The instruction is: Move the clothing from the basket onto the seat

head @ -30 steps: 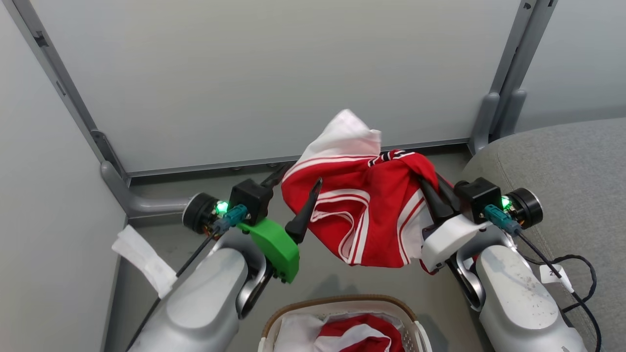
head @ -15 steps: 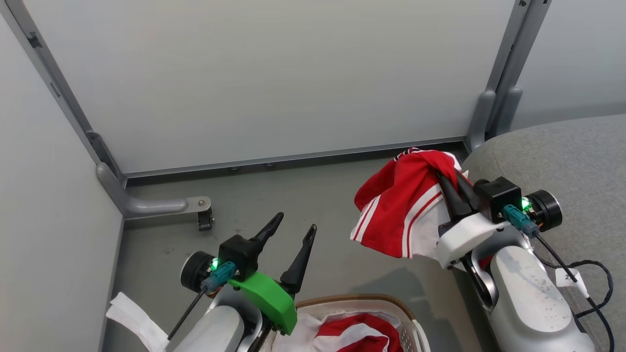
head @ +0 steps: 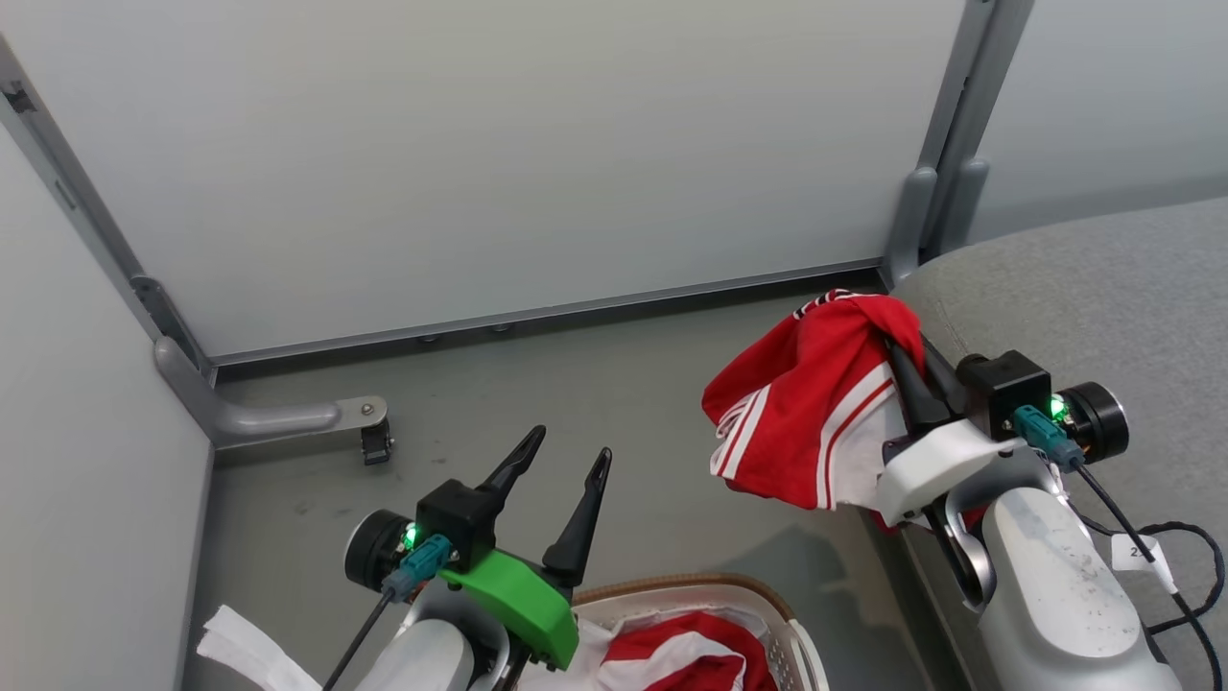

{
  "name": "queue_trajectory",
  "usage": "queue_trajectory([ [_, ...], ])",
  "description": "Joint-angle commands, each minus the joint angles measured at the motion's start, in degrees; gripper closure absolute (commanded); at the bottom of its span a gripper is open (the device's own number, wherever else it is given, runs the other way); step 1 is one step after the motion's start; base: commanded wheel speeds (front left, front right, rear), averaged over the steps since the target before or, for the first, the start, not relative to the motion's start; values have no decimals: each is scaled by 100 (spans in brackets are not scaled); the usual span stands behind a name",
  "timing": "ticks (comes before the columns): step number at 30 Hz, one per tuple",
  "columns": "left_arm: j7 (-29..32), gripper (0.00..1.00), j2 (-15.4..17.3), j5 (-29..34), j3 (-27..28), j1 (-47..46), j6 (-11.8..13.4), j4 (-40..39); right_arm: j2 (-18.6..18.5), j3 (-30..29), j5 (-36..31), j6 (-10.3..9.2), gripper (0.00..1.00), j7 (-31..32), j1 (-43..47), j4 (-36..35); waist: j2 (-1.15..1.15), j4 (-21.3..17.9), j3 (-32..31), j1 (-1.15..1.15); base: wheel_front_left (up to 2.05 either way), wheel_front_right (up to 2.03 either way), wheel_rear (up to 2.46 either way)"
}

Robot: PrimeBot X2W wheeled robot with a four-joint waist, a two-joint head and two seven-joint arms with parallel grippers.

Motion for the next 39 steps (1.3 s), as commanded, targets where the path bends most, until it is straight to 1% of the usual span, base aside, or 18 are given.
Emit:
queue_trajectory([
  [1,-5,0,-35,71,26,102,-14,-46,-23,-49,-50,-6,100,-6,91,-52,0,-197,52,0,0,0,0],
  [5,-5,0,-60,124,103,138,-21,-121,-26,-148,-122,-6,100,-6,45,-141,0,-606,146,0,0,0,0],
  [10,-4,0,-86,173,153,176,-21,-243,-65,-143,-174,-7,100,-6,-49,-217,0,-1288,264,0,0,0,0],
  [14,-4,0,-106,165,145,171,-22,-262,-114,-177,-197,-6,100,-6,-70,-256,0,-1758,331,0,0,0,0],
  [18,-4,0,-127,137,86,179,-22,-263,-171,-257,-191,-6,100,-6,-29,-303,0,-2148,382,0,0,0,0],
  [22,-5,0,-134,119,33,152,-23,-264,-209,-363,-171,-6,100,-6,53,-365,0,-2429,439,0,0,0,0],
  [27,-5,0,-142,96,-48,81,-23,-283,-201,-516,-158,-6,100,-6,93,-415,0,-2670,498,0,0,0,0],
  [30,-4,0,-141,112,-71,34,-23,-280,-204,-536,-141,-6,100,-6,93,-423,0,-2737,538,0,0,0,0],
  [34,-4,0,-142,126,-169,-21,-24,-283,-232,-587,-138,-6,100,-6,39,-409,0,-2728,629,0,0,0,0],
  [39,-4,0,-69,110,-298,-129,-24,-357,-414,-715,-190,-6,100,-7,-349,-400,0,-2599,854,0,0,0,0],
])
